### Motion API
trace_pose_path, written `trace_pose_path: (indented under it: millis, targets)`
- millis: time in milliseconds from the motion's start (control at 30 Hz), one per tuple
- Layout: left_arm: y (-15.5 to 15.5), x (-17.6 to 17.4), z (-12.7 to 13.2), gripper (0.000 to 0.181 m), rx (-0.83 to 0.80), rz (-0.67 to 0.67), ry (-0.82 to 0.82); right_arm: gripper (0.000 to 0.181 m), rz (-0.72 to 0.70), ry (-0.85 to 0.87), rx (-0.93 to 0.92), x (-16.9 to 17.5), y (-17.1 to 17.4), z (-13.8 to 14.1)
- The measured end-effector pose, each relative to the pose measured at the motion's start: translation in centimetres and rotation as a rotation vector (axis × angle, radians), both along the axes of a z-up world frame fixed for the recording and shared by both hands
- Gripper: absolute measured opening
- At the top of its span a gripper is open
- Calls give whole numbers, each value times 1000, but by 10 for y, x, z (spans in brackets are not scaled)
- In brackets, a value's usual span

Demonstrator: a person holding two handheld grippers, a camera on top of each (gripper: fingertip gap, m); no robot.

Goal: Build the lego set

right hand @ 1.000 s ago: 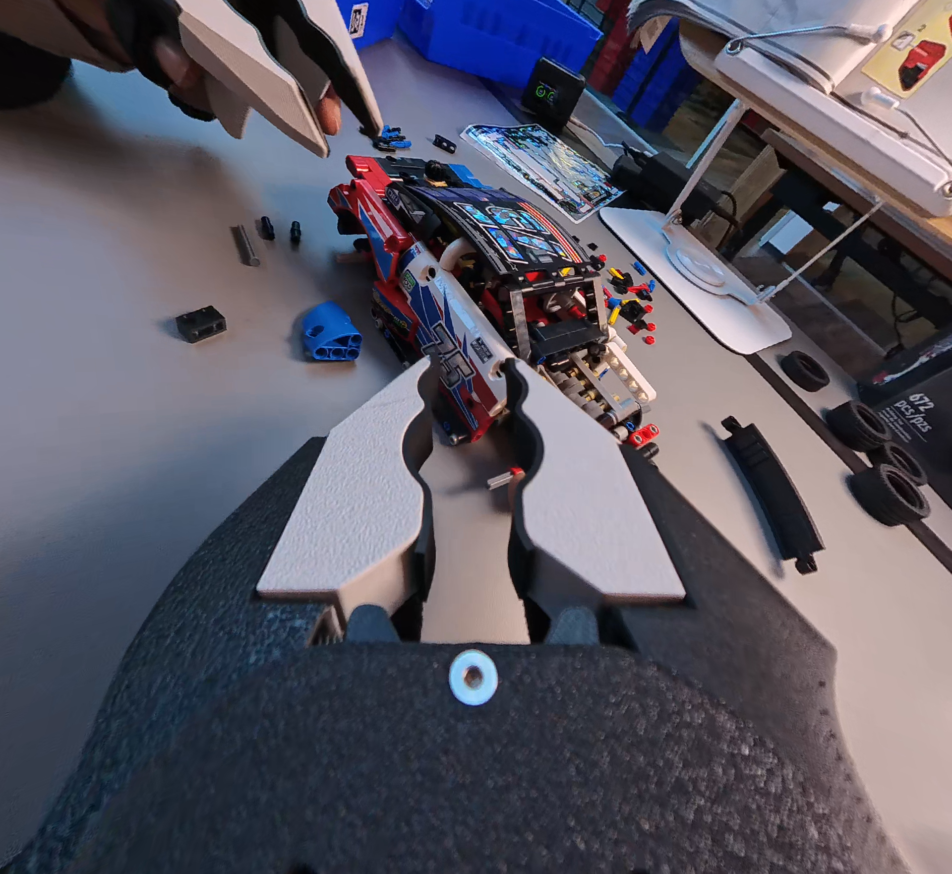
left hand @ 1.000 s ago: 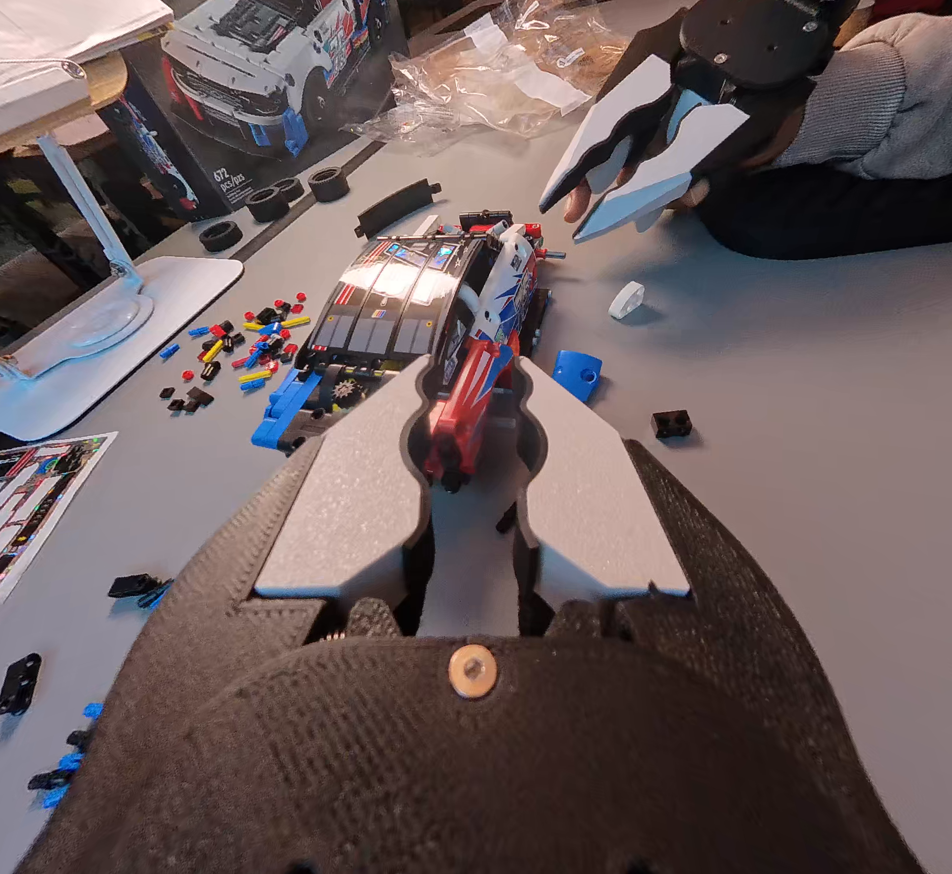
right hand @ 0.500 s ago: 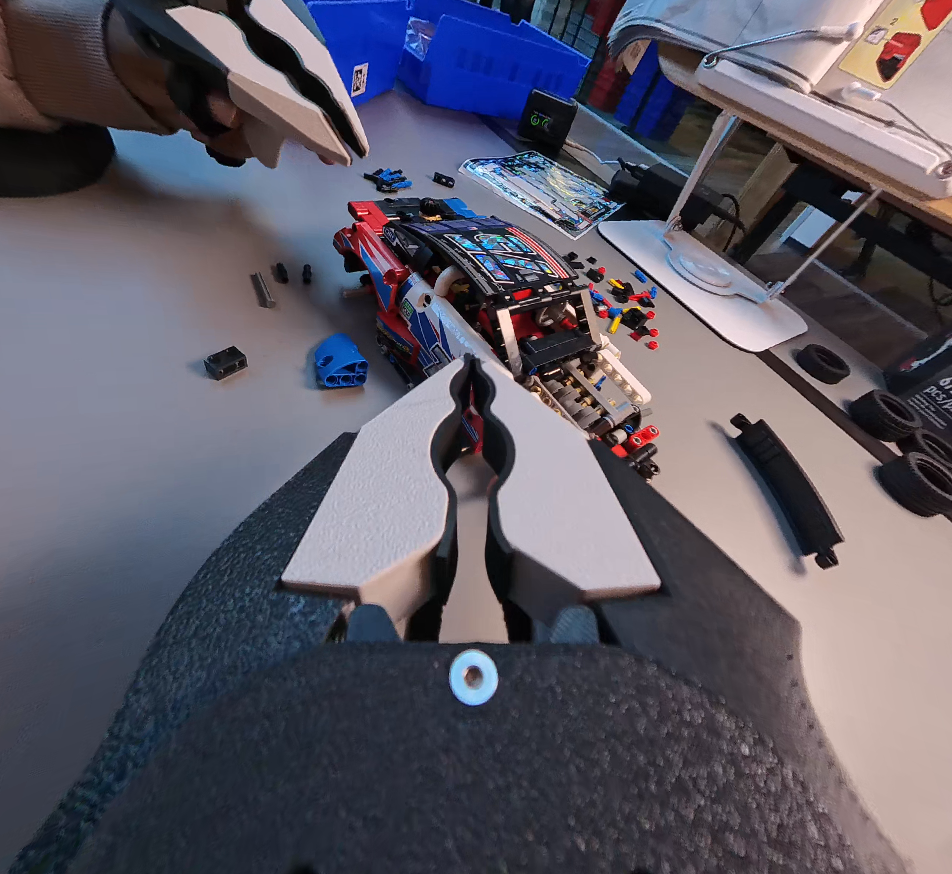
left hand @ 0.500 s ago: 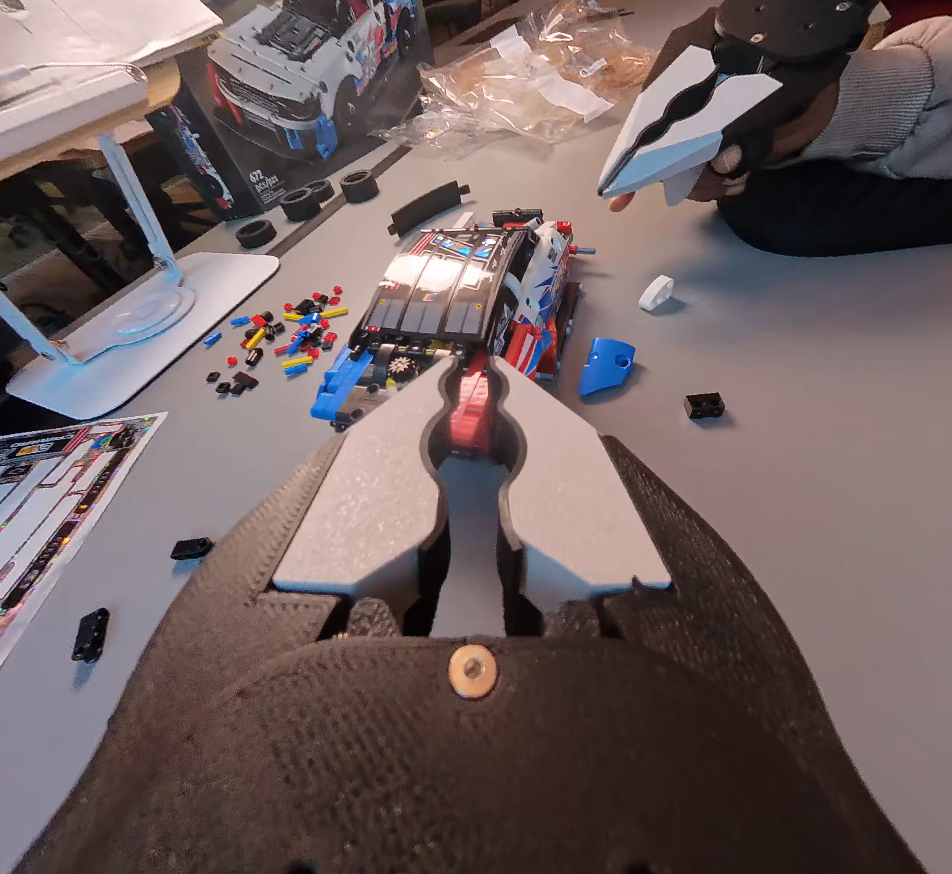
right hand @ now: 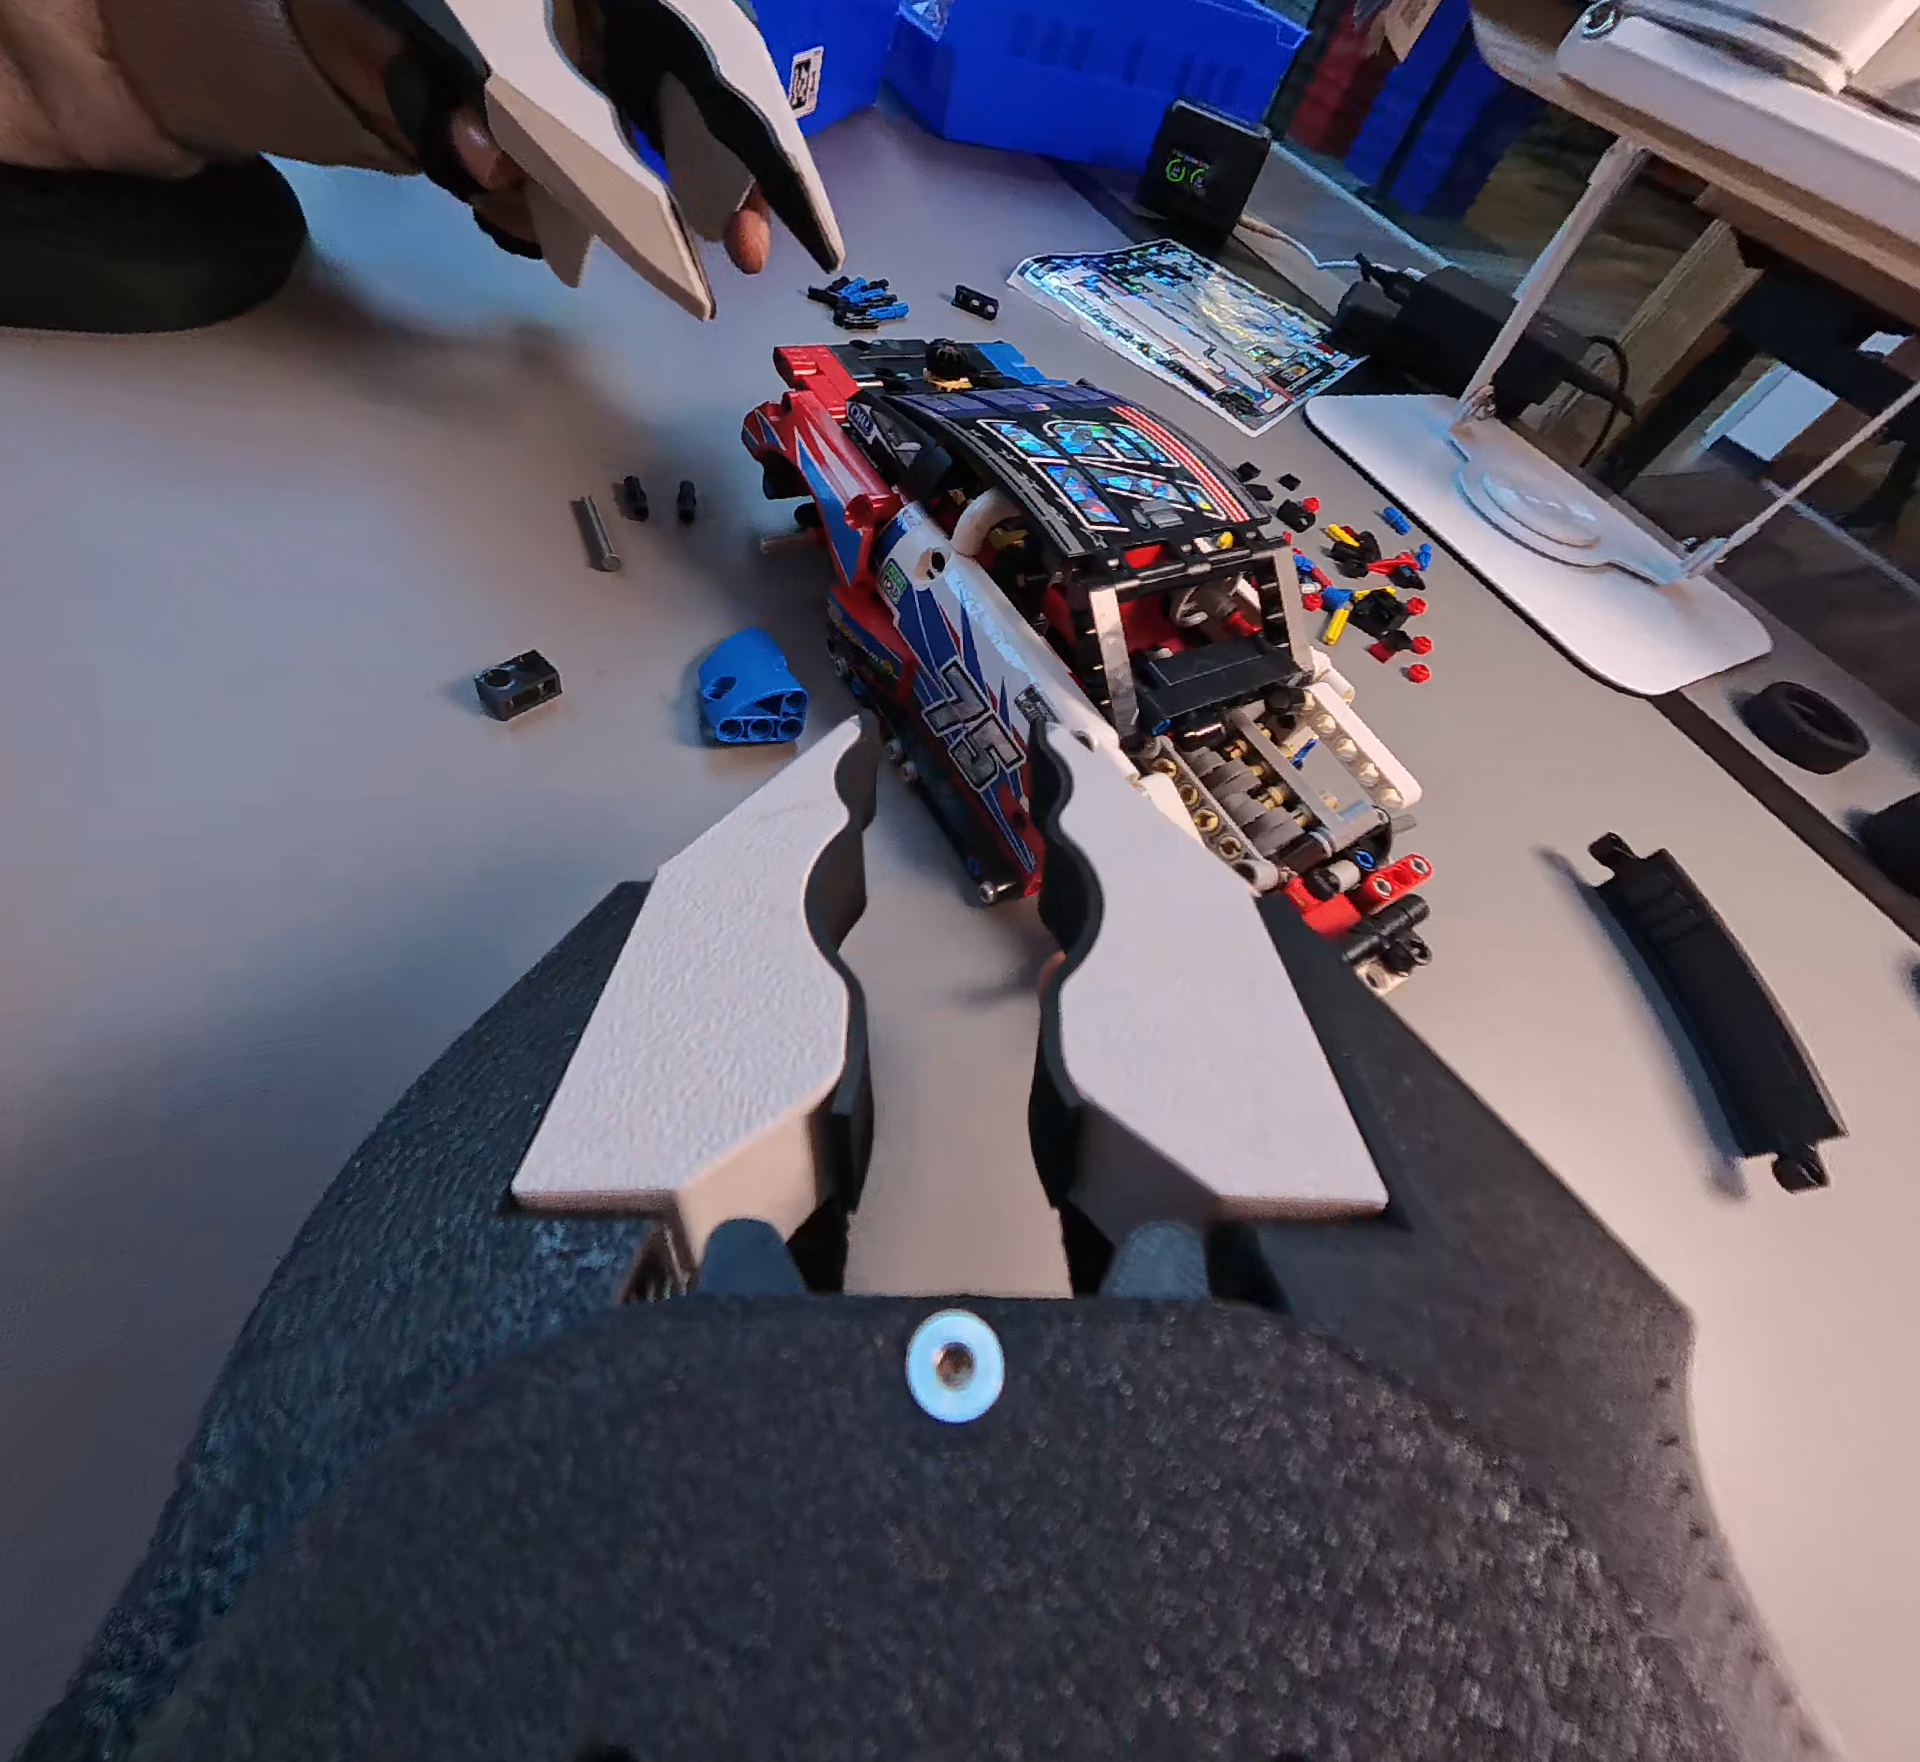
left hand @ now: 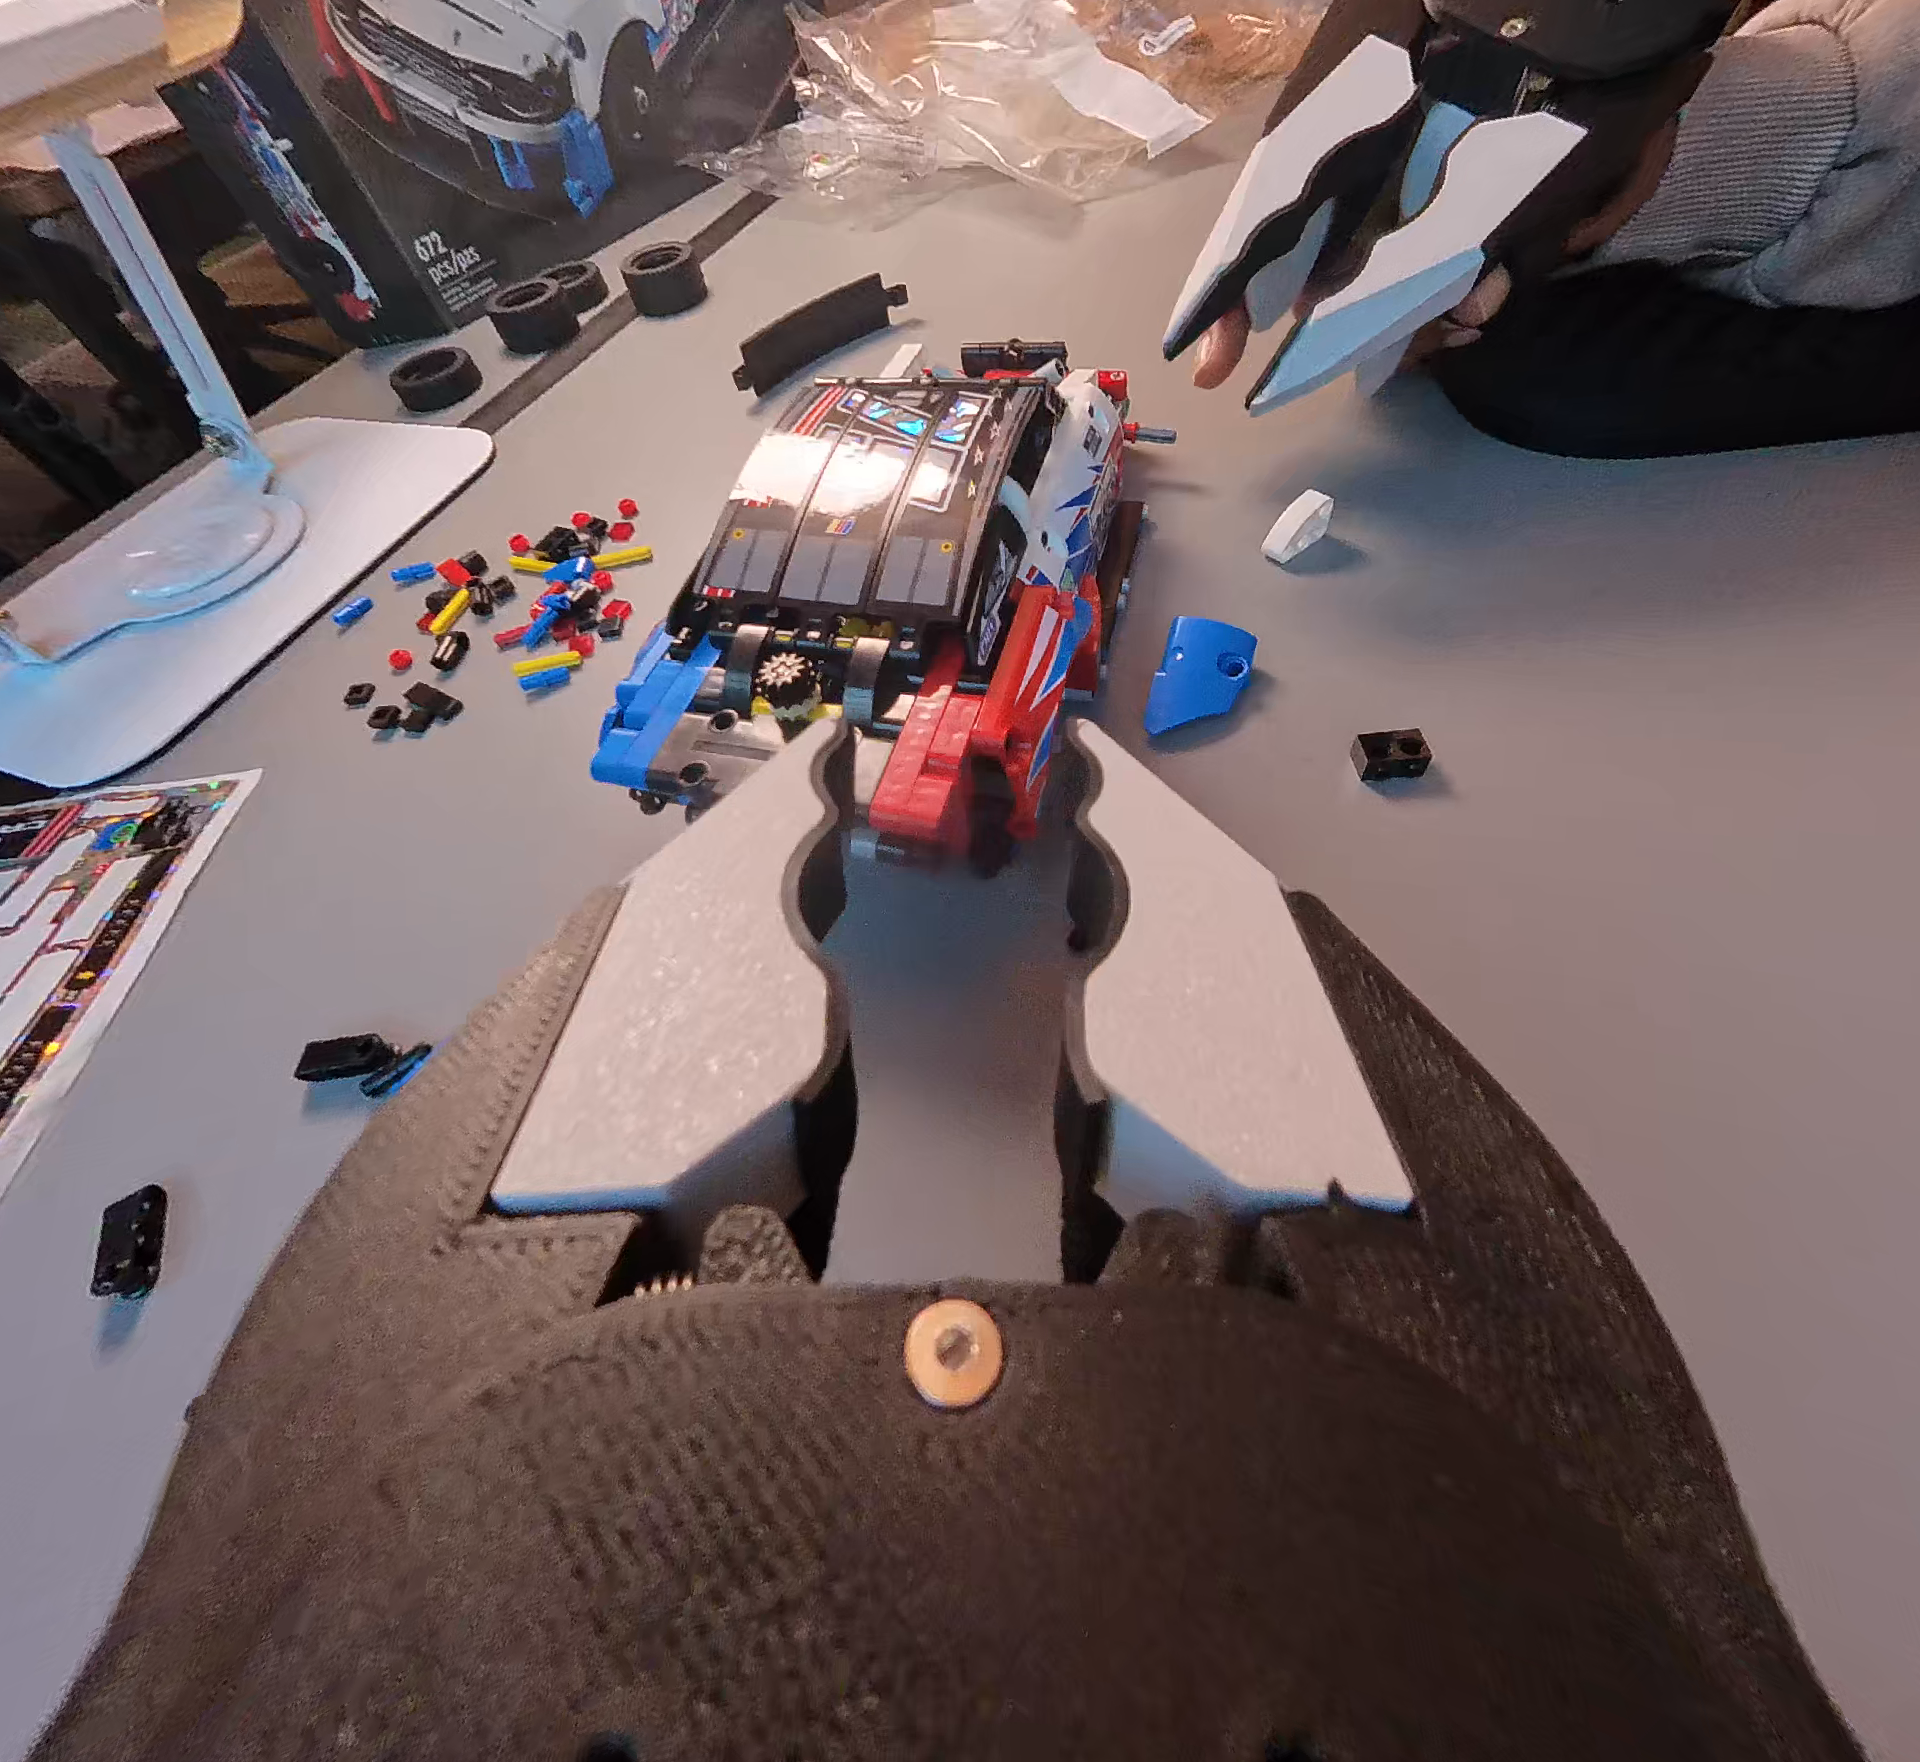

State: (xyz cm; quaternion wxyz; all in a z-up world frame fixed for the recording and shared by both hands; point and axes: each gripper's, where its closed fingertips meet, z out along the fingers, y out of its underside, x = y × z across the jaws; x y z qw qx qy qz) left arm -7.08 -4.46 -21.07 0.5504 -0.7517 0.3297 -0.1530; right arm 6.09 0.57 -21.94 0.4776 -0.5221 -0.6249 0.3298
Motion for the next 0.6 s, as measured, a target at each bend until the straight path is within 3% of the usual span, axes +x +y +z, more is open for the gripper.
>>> trace_pose_path:
  millis: [133,300,600]
  targets:
    - [-12,0,-13,45,-95,-70,21,29,18,-9,7,0,-4,-1]
    - [-41,10,-48,33,-277,-217,105,29,41,-33,-2,-1,-6,-6]
    - [-37,15,-63,8,-267,-204,205,28,53,-68,23,-1,-6,-13]
